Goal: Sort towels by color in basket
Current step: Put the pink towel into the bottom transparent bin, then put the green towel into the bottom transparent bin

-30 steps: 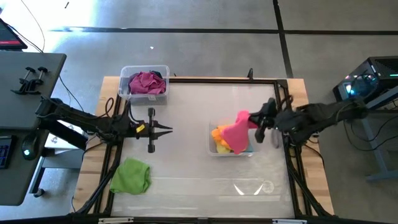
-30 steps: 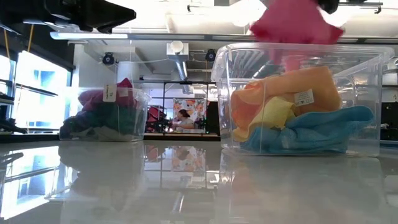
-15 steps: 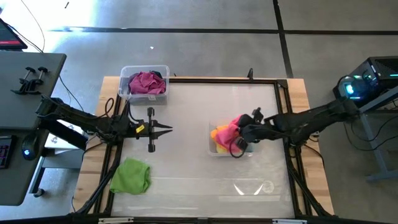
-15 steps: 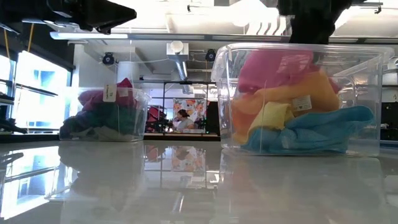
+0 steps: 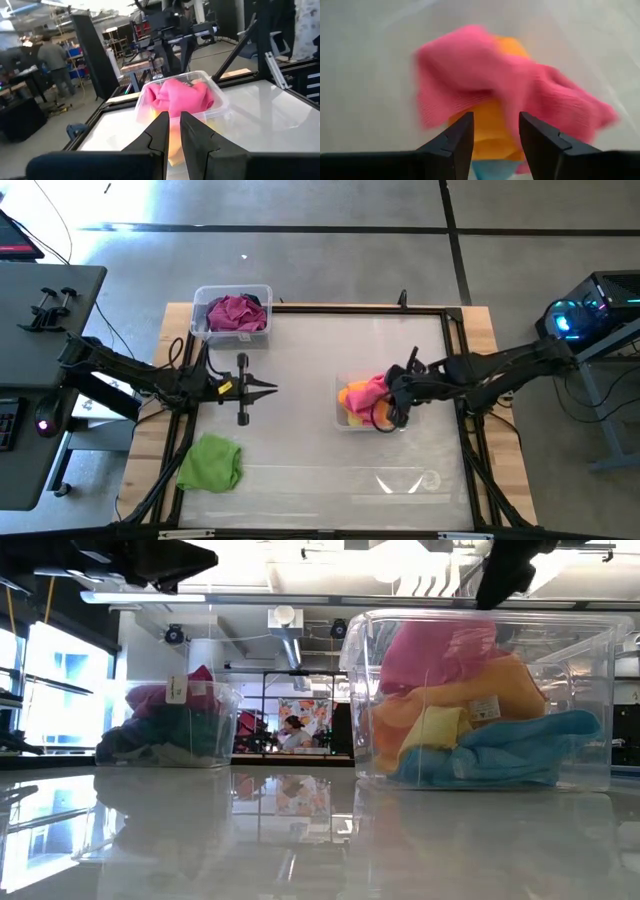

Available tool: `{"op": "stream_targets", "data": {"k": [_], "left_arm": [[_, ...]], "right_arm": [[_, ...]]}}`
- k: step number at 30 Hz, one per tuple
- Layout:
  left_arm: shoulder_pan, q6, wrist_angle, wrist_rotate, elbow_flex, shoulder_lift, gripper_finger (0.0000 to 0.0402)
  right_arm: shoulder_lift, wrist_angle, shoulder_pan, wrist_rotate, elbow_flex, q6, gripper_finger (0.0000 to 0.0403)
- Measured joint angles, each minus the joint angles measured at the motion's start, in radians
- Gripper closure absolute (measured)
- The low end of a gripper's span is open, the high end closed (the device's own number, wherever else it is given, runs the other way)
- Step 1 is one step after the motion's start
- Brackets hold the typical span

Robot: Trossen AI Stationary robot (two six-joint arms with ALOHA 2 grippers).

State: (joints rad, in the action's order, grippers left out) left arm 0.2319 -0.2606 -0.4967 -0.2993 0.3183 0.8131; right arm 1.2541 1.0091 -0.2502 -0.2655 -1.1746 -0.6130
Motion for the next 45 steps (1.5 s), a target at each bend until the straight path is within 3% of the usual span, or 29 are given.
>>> {"op": "stream_targets", "data": {"k": [3,6,10,21,25,31,34,36,41,43,45], "left_arm": [[0.014,-0.038,-0.023,0.001,0.000,0.000,0.0369],[0.015,-0.061,-0.048,0.001,0.000,0.000,0.0369],[0.023,-0.034,-0.055,0.001,0.000,0.000,0.0369],[0.038,-0.013,-0.049,0.000,0.000,0.031,0.0369],[0.038,-0.013,-0.056,0.000,0.000,0.043,0.0369],[0.038,-0.063,-0.105,0.021,0.000,0.056,0.0369],[0.051,-0.136,-0.112,0.172,0.000,0.090,0.0369],[0.084,-0.168,-0.183,0.205,0.001,0.145,0.0369],[0.190,-0.196,-0.155,-0.022,0.092,0.311,0.0369],[0.228,-0.180,-0.016,-0.138,0.186,0.360,0.0369],[0.260,-0.107,0.245,-0.219,0.300,0.391,0.0369]], "right_arm": [[0.000,-0.088,-0.023,-0.001,0.005,0.168,0.0260],[0.007,-0.281,-0.001,-0.053,0.049,0.221,0.0269],[0.040,-0.420,0.054,-0.060,0.125,0.162,0.0286],[0.161,-0.477,0.089,-0.056,0.274,-0.071,0.0325],[0.161,-0.481,0.082,-0.066,0.260,-0.019,0.0325],[0.086,-0.474,0.007,-0.249,0.208,0.066,0.0325],[0.050,-0.508,-0.058,-0.394,0.206,0.125,0.0324],[0.045,-0.544,-0.108,-0.485,0.206,0.161,0.0324],[0.088,-0.655,-0.195,-0.595,0.207,0.273,0.0324],[0.112,-0.696,-0.210,-0.596,0.207,0.325,0.0324],[0.139,-0.738,-0.219,-0.596,0.207,0.365,0.0324]]}}
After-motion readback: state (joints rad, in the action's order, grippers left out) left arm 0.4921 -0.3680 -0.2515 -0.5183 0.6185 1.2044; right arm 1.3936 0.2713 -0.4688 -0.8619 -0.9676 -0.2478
